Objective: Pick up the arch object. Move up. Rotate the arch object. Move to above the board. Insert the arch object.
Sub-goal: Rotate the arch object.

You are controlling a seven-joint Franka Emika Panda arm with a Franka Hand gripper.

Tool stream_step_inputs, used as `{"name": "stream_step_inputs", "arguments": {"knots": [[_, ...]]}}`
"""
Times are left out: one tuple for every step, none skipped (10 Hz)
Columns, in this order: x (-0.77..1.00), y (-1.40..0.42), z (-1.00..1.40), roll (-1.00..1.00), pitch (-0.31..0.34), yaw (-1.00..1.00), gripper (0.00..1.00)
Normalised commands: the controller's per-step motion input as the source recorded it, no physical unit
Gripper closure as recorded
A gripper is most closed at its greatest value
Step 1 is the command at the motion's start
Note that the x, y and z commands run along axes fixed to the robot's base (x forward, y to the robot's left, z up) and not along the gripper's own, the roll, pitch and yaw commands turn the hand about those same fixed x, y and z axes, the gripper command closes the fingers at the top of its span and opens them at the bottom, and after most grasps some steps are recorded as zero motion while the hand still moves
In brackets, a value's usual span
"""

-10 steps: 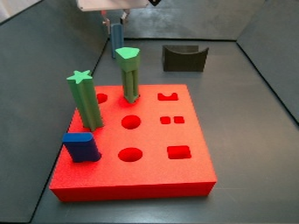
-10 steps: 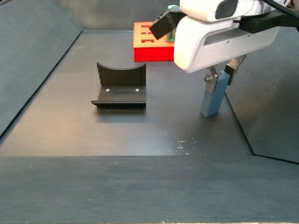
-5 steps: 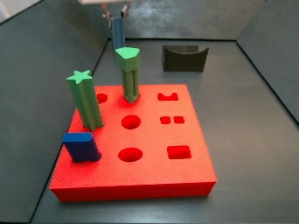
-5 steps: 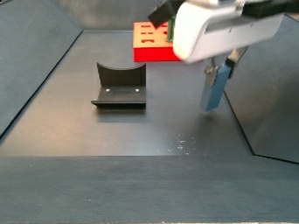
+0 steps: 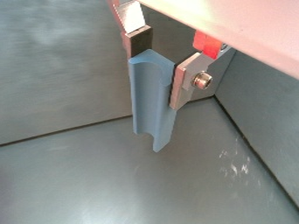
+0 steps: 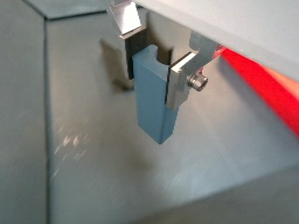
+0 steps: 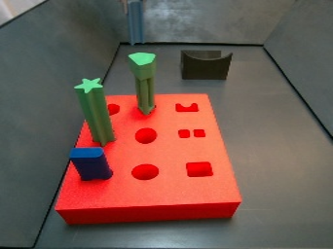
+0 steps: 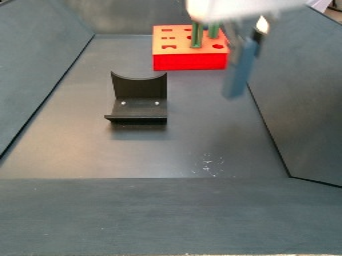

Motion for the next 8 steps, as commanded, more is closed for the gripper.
{"name": "stream_step_inputs", "arguments": {"knots": [[0.42, -0.66, 1.00, -0.03, 0.068, 0.03, 1.00], [0.33, -0.51, 1.00, -0.05, 0.059, 0.03, 1.00], [0.25, -0.36, 0.92, -0.07, 0.058, 0.03, 1.00], [0.13, -0.18, 0.70, -0.07, 0.064, 0.03, 1.00], [0.07, -0.11, 0.55, -0.06, 0.059, 0.03, 1.00], [0.04, -0.07, 0.34, -0.05, 0.053, 0.02, 1.00], [0.03, -0.05, 0.24, -0.06, 0.055, 0.02, 1.00], [0.00, 0.00, 0.00, -0.02, -0.024, -1.00, 1.00]]}}
